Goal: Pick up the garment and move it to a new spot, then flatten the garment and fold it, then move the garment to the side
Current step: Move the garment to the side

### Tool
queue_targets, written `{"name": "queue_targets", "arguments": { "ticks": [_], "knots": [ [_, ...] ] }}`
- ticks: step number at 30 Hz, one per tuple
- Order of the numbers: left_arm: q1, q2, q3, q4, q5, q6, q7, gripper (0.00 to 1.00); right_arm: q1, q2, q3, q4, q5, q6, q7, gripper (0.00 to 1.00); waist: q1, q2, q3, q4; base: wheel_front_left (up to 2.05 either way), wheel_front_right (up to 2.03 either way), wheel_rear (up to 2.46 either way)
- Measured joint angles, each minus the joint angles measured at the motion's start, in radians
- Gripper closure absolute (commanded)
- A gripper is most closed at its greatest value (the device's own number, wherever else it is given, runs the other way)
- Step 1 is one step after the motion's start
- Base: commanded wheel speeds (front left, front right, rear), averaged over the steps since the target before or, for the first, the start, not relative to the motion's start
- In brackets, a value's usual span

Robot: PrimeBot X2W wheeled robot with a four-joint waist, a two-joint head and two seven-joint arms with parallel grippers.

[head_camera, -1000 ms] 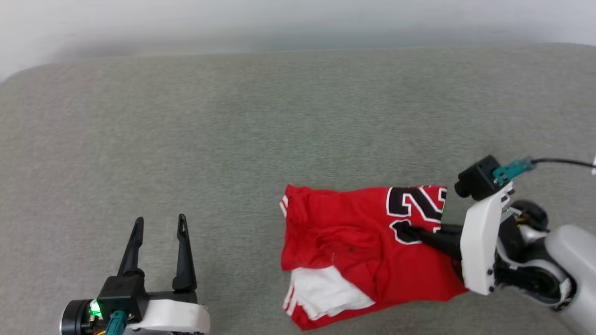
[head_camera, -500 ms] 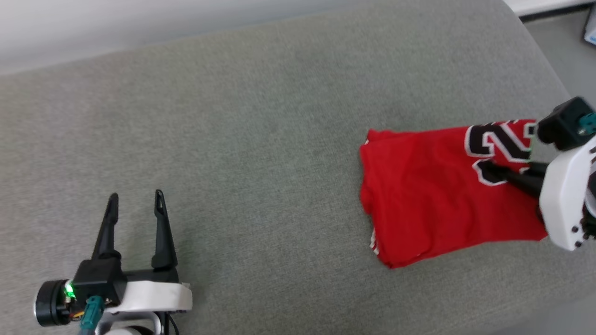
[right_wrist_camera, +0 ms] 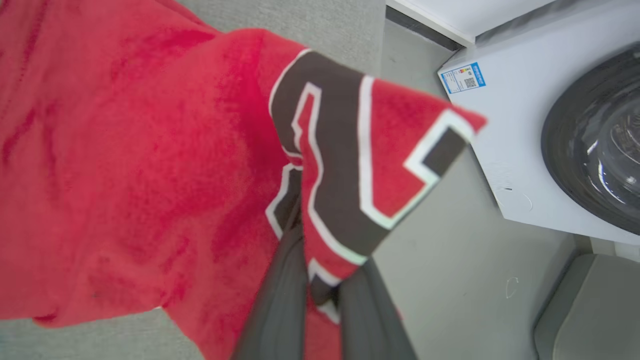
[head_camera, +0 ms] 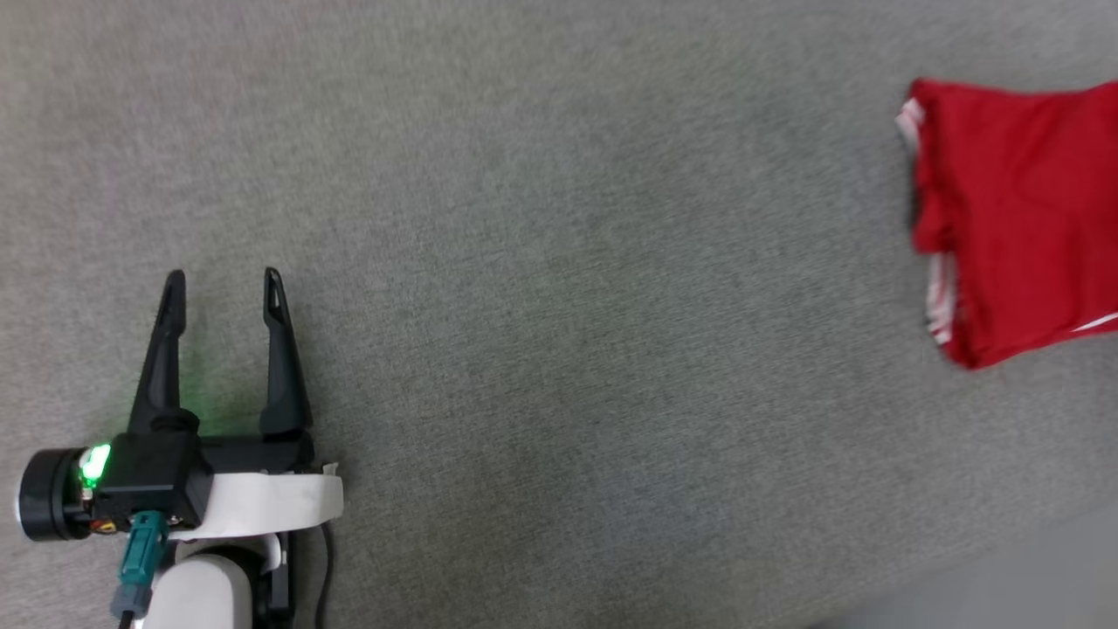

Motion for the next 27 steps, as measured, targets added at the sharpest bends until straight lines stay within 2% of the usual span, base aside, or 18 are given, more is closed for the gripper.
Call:
{"name": "queue_targets", "arguments": {
  "ticks": [6,10,11,12,13,18,23,27],
  "knots": [
    [-0.017,0.014,-0.004,-0.048,0.007,0.007,-0.001,0.0,-0.094,0.046,-0.043,0.193,-0.034,0.0,-0.068,1.0,0.0,0.0,0.08,0.001,0.0,0.0,0.0],
    [-0.019,0.018,-0.009,-0.056,0.007,0.011,-0.003,0.0,-0.118,0.1,-0.058,0.283,-0.036,0.0,-0.106,1.0,0.0001,0.0,0.099,-0.002,0.0,0.0,0.0],
    [-0.019,0.017,-0.011,-0.055,0.007,0.012,-0.003,0.0,-0.12,0.113,-0.061,0.3,-0.031,0.0,-0.113,0.96,0.0,0.0,0.095,-0.002,0.0,0.0,0.0],
    [-0.019,0.017,-0.012,-0.053,0.007,0.013,-0.003,0.0,-0.121,0.121,-0.06,0.315,-0.035,0.0,-0.125,0.53,0.0,0.0,0.09,-0.001,0.0,0.0,0.0],
    [-0.019,0.017,-0.013,-0.05,0.005,0.018,-0.003,0.0,-0.122,0.128,-0.062,0.331,-0.041,0.0,-0.136,0.0,0.0,0.0,0.083,0.001,0.0,0.0,0.0],
    [-0.006,0.006,-0.031,-0.029,-0.007,0.028,-0.002,0.0,-0.135,0.136,-0.078,0.406,-0.095,0.0,-0.212,0.0,0.0,0.0,0.03,0.013,0.0,0.0,0.0],
    [0.026,-0.007,-0.047,-0.015,-0.024,0.041,-0.002,0.0,-0.167,0.14,-0.143,0.441,-0.197,0.0,-0.413,0.0,0.0,0.0,-0.045,0.036,0.0,0.0,0.0],
    [0.053,-0.015,-0.048,-0.008,-0.035,0.054,-0.002,0.0,-0.181,0.186,-0.227,0.446,-0.288,0.0,-0.591,0.0,0.0,0.0,-0.109,0.058,0.0,0.0,0.0]
  ]
}}
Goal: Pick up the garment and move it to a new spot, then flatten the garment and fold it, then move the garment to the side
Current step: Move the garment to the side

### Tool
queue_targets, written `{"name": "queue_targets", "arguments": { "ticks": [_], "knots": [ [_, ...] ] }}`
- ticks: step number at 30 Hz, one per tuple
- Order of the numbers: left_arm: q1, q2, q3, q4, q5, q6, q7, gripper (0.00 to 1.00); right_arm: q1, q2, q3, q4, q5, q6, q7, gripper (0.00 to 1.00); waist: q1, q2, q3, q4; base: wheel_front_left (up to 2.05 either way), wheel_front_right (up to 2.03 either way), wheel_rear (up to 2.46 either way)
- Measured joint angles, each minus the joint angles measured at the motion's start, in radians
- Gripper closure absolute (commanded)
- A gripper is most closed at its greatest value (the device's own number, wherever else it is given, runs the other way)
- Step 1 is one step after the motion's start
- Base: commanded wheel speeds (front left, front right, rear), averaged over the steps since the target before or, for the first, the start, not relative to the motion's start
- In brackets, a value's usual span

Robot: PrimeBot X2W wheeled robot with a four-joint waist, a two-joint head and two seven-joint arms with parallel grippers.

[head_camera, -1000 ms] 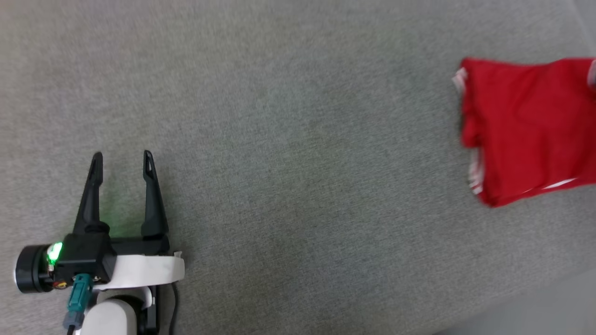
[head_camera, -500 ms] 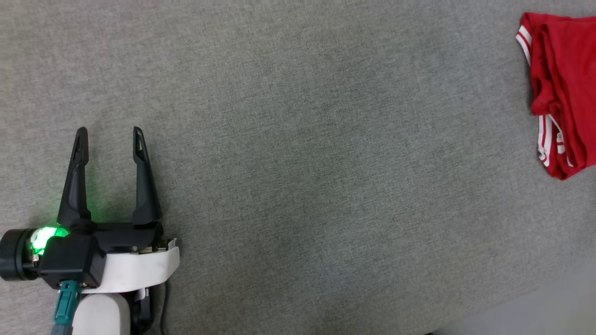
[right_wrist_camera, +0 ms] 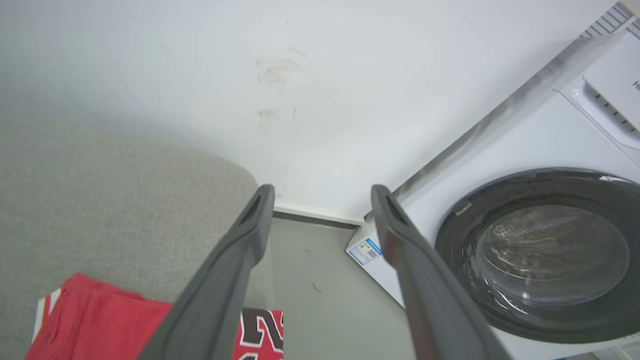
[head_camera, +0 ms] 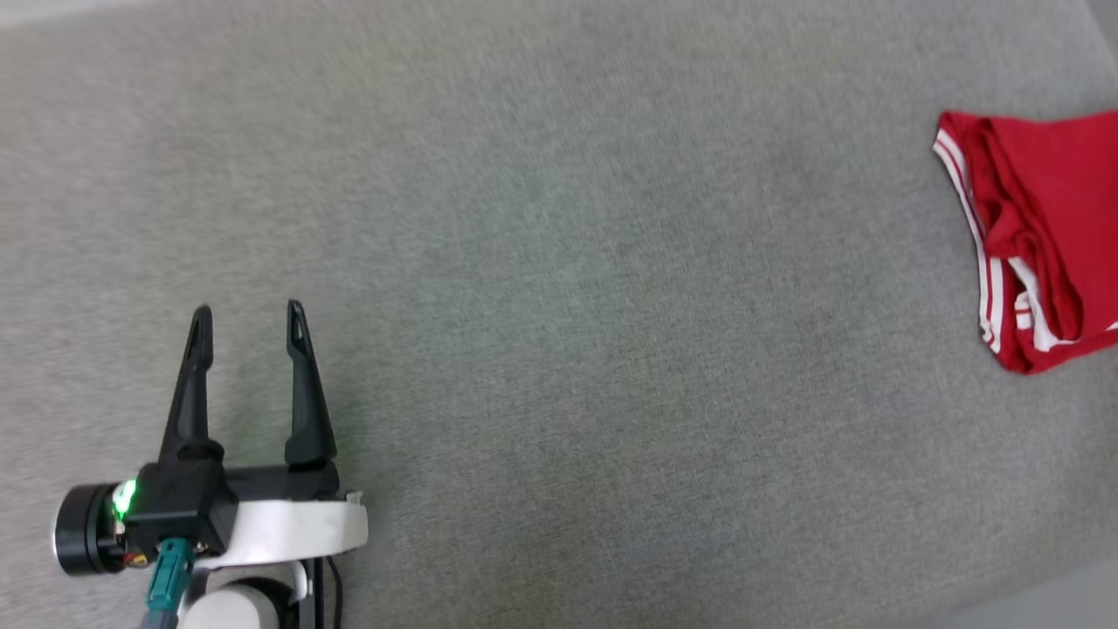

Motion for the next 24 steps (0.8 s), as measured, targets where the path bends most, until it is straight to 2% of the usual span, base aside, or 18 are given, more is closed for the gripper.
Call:
{"name": "queue_targets", "arguments": {
  "ticks": [2,4,7,11,15,19,24],
  "knots": [
    [0.017,-0.001,0.0,0.003,-0.006,0.004,0.0,0.0,-0.003,0.036,-0.066,-0.022,-0.043,0.0,-0.039,0.0,0.0,0.0,-0.031,0.011,0.0,0.0,0.0],
    [0.032,-0.004,-0.002,0.006,-0.008,0.007,0.0,0.0,0.013,0.076,-0.148,-0.096,-0.102,0.0,-0.047,0.0,0.0,0.0,-0.06,0.022,0.0,0.0,0.0],
    [0.052,-0.006,-0.005,0.009,-0.015,0.009,0.0,0.0,0.11,0.166,-0.326,-0.343,-0.198,0.0,-0.05,0.0,-0.0001,0.0,-0.101,0.04,0.0,0.0,0.0],
    [0.079,-0.008,-0.012,0.019,-0.025,0.016,0.0,0.0,0.349,0.322,-0.473,-0.611,-0.288,0.0,-0.05,0.0,-0.0001,0.0,-0.149,0.067,0.0,0.0,0.0],
    [0.096,-0.009,-0.019,0.031,-0.034,0.016,0.0,0.0,0.509,0.441,-0.513,-0.787,-0.317,0.0,-0.05,0.0,-0.0001,0.0,-0.191,0.098,0.0,0.0,0.0],
    [0.105,-0.01,-0.022,0.05,-0.041,0.015,0.0,0.0,0.644,0.52,-0.512,-0.843,-0.324,0.0,-0.05,0.0,-0.0001,0.0,-0.231,0.124,0.0,0.0,0.0],
    [0.125,-0.01,-0.027,0.078,-0.051,0.015,0.0,0.0,0.791,0.582,-0.512,-0.849,-0.303,0.0,-0.05,0.0,-0.0001,0.0,-0.28,0.155,0.0,0.0,0.0]
  ]
}}
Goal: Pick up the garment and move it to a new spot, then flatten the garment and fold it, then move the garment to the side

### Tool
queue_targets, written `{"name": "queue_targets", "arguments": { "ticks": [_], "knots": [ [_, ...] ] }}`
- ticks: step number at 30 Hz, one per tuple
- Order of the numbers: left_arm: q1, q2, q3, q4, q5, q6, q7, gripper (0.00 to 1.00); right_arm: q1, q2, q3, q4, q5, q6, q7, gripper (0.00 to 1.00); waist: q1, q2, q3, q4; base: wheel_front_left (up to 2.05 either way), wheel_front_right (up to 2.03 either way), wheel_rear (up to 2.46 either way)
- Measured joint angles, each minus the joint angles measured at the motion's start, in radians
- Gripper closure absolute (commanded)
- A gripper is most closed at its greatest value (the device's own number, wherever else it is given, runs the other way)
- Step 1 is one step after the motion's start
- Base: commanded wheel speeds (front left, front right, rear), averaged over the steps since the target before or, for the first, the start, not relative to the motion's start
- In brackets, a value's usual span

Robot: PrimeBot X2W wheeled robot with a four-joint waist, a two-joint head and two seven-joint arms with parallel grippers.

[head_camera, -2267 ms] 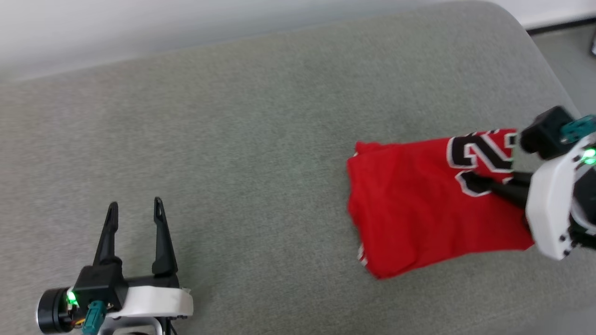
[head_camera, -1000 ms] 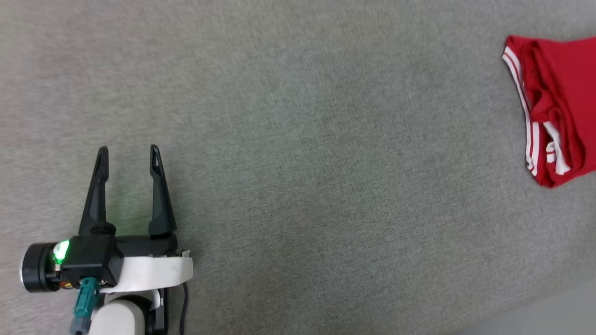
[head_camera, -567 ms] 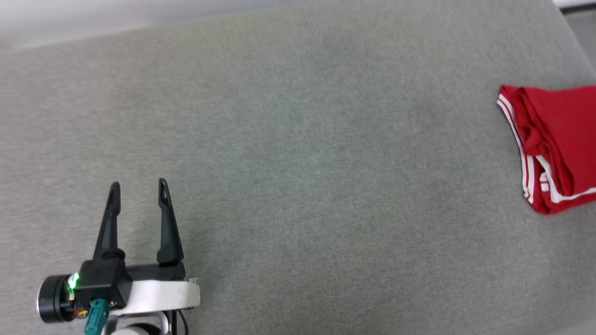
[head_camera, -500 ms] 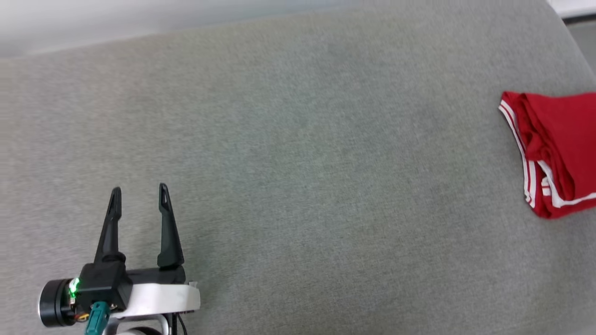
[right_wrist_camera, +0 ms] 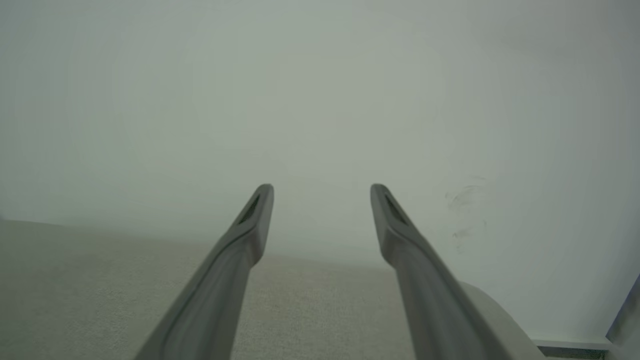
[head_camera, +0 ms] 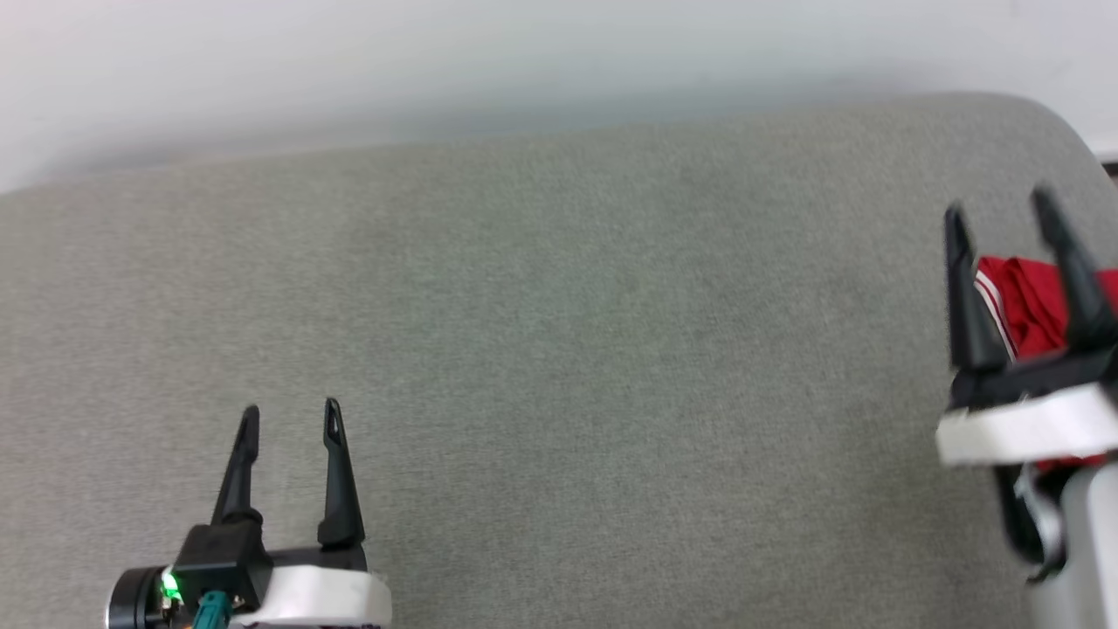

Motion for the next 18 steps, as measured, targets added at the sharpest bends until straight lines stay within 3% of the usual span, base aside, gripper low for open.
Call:
{"name": "queue_targets", "arguments": {
  "ticks": [7,18],
  "knots": [
    [0.05,0.0,-0.001,0.04,-0.012,-0.007,0.0,0.0,0.207,0.071,0.001,0.008,0.015,0.0,0.0,0.0,0.0,0.0,-0.07,0.036,0.0,0.0,0.0],
    [0.105,-0.001,0.0,0.079,-0.022,-0.026,0.0,0.0,0.371,0.13,-0.004,-0.021,0.017,0.0,0.0,0.0,-0.0001,0.0,-0.142,0.062,0.0,0.0,0.0]
  ]
}}
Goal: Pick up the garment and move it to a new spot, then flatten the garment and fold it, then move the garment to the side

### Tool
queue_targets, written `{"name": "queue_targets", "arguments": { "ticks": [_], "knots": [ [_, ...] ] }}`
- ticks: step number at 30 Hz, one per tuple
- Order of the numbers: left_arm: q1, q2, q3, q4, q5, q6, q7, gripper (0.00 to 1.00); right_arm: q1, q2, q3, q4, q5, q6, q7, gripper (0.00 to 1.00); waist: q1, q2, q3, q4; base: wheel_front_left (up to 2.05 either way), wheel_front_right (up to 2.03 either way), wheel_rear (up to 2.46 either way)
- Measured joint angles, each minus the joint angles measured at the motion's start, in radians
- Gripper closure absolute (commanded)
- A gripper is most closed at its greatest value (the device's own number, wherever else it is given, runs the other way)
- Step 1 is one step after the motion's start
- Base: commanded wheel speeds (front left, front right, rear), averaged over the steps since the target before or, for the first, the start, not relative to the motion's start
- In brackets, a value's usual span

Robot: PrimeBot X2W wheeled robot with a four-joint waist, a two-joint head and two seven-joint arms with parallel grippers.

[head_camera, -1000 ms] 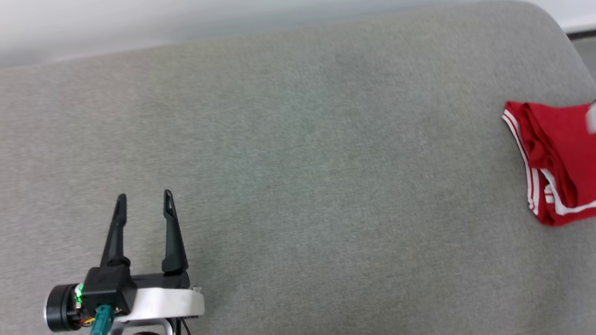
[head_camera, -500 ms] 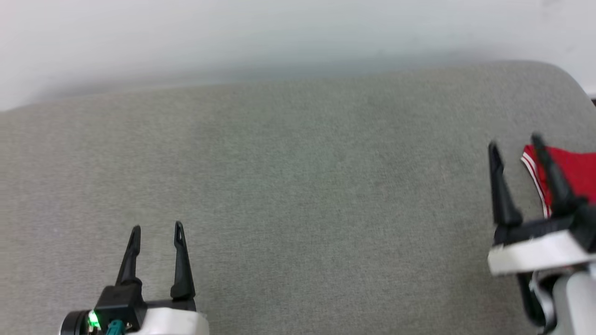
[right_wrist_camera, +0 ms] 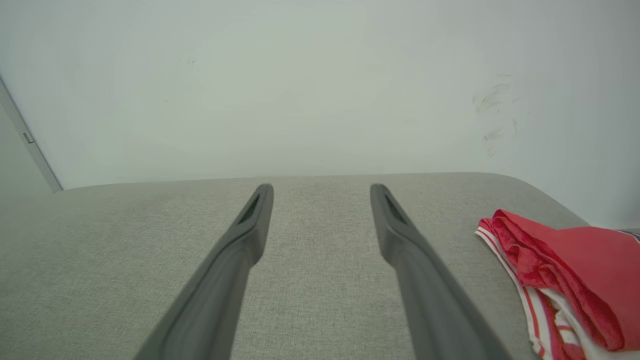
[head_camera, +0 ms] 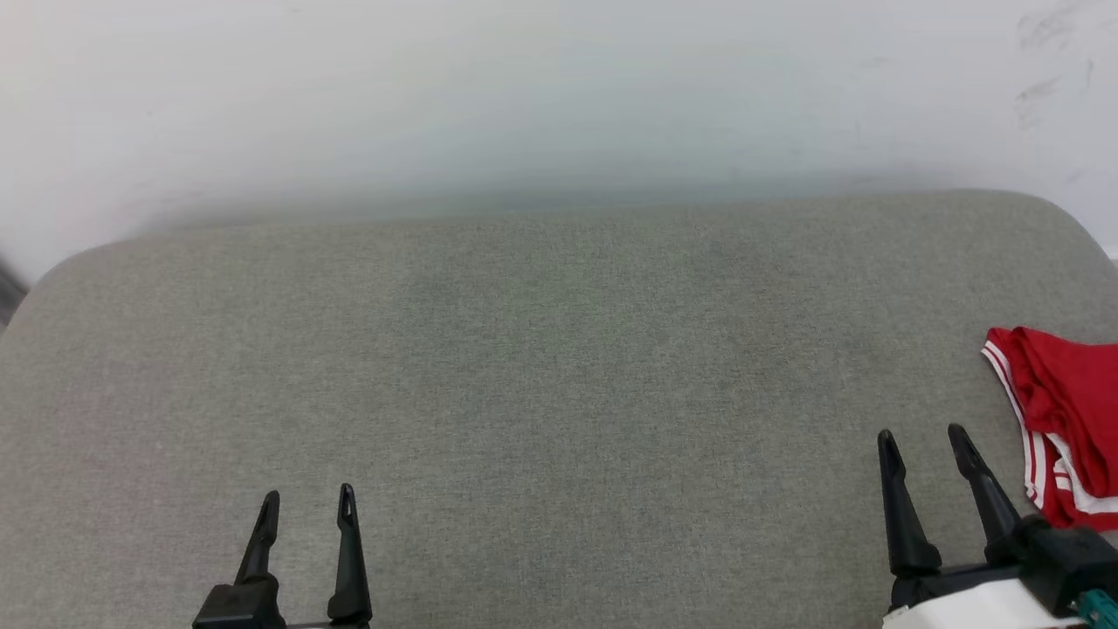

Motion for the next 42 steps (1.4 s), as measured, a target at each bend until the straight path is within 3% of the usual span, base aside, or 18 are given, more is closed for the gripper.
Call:
{"name": "queue_targets", "arguments": {
  "ticks": [7,8,15,42],
  "knots": [
    [0.009,0.0,-0.003,0.005,-0.002,-0.008,0.0,0.0,0.04,0.015,-0.011,-0.01,-0.006,0.0,0.0,0.0,0.0,0.0,-0.013,0.003,0.0,0.0,0.0],
    [0.009,0.0,-0.003,0.005,-0.002,-0.008,0.0,1.0,0.04,0.015,-0.011,-0.01,-0.006,0.0,0.0,1.0,0.0,0.0,-0.013,0.003,0.0,0.0,0.0],
    [0.015,-0.001,-0.005,0.057,-0.023,-0.007,0.002,1.0,0.053,0.016,-0.007,0.042,0.016,0.0,0.007,1.0,0.0001,0.0,-0.014,0.002,0.0,0.0,0.0],
    [-0.067,0.02,0.007,0.129,-0.544,-0.07,0.102,1.0,-0.007,0.009,-0.014,0.093,0.518,0.0,0.108,1.0,0.0002,0.0,-0.011,0.006,0.0,0.0,0.0]
  ]
}}
